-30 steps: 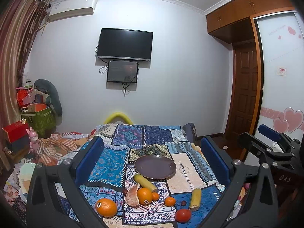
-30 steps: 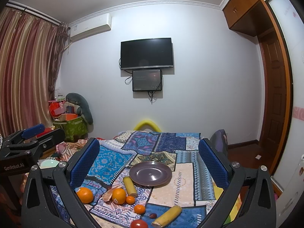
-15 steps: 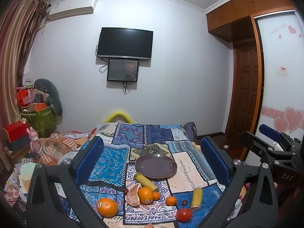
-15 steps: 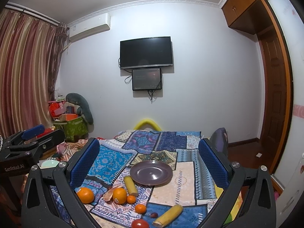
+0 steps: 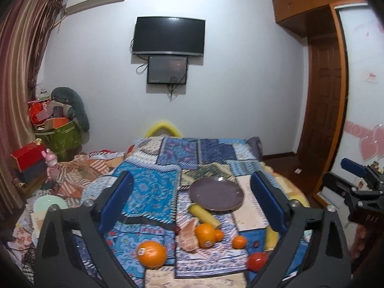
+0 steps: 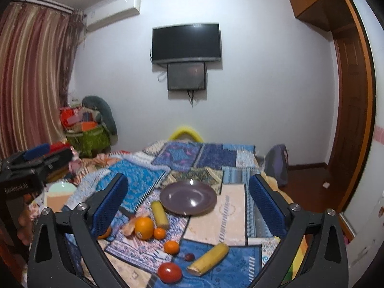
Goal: Organize fruits
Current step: 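Grasp the large Dole orange with the left tool while the right tool grasps the corn cob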
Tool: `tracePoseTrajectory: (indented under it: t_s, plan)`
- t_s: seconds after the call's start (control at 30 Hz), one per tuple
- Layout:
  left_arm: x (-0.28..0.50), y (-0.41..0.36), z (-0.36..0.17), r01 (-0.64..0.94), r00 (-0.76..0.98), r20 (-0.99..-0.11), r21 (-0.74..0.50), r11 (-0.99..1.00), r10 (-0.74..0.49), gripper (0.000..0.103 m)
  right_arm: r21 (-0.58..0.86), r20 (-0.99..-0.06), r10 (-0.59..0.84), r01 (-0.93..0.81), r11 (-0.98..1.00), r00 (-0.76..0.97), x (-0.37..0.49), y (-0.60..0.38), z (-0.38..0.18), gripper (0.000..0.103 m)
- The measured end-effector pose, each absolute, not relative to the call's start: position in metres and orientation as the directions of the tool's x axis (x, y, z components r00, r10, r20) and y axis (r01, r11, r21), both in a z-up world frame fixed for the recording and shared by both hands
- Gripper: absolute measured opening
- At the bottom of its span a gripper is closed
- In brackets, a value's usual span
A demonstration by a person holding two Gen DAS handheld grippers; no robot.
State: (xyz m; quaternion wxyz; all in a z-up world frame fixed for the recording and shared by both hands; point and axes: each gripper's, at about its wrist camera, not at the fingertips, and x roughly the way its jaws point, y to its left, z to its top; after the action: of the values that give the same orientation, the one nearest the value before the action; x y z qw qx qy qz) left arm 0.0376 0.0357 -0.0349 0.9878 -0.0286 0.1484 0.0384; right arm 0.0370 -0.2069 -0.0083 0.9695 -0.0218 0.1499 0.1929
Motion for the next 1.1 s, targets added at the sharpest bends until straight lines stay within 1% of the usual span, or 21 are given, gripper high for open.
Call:
tracePoseTrajectory:
  t_s: [0.03, 0.07, 0.17, 0.27, 0.3, 0.43, 0.63, 0.8, 0.9, 1.1]
  plan:
    - [0.041, 0.039, -0.038, -0.095, 0.948, -0.307, -0.034, 0.995, 0.08, 0.091, 0.012, -0.32, 0.355, -0.37, 0.929, 0.878, 0.041, -0.207, -0.013, 0.093]
    - [0.045, 0.043, -0.042, -0.104, 0.943, -0.322, -0.024, 0.994, 0.091, 0.089, 0.011, -0.34, 0.346, -0.364, 0.931, 0.874, 0.046, -0.208, -0.017, 0.092]
    - [0.055, 0.059, -0.058, -0.129, 0.922, -0.37, -0.007, 0.992, 0.117, 0.089, 0.005, -0.398, 0.32, -0.347, 0.938, 0.86, 0.056, -0.213, -0.031, 0.092]
    - [0.067, 0.075, -0.077, -0.147, 0.894, -0.43, -0.009, 0.989, 0.129, 0.089, 0.003, -0.454, 0.296, -0.33, 0.944, 0.841, 0.065, -0.217, -0.044, 0.084]
    - [0.071, 0.079, -0.083, -0.147, 0.884, -0.449, -0.009, 0.989, 0.127, 0.089, 0.007, -0.475, 0.288, -0.324, 0.946, 0.832, 0.069, -0.219, -0.049, 0.083]
    - [0.089, 0.093, -0.111, -0.139, 0.831, -0.543, 0.005, 0.99, 0.12, 0.087, 0.026, -0.545, 0.262, -0.296, 0.955, 0.797, 0.083, -0.226, -0.068, 0.083]
    - [0.105, 0.104, -0.145, -0.13, 0.77, -0.63, 0.003, 0.992, 0.102, 0.087, 0.054, -0.635, 0.248, -0.278, 0.959, 0.731, 0.103, -0.232, -0.095, 0.082]
    - [0.122, 0.114, -0.178, -0.141, 0.69, -0.718, -0.01, 0.99, 0.091, 0.087, 0.069, -0.709, 0.242, -0.277, 0.958, 0.663, 0.122, -0.233, -0.123, 0.073]
    - [0.129, 0.117, -0.193, -0.15, 0.652, -0.753, -0.015, 0.989, 0.087, 0.087, 0.102, -0.749, 0.258, -0.279, 0.955, 0.61, 0.132, -0.231, -0.14, 0.07]
    - [0.137, 0.12, -0.216, -0.152, 0.601, -0.797, -0.042, 0.987, 0.059, 0.087, 0.139, -0.803, 0.265, -0.265, 0.954, 0.534, 0.147, -0.231, -0.168, 0.068]
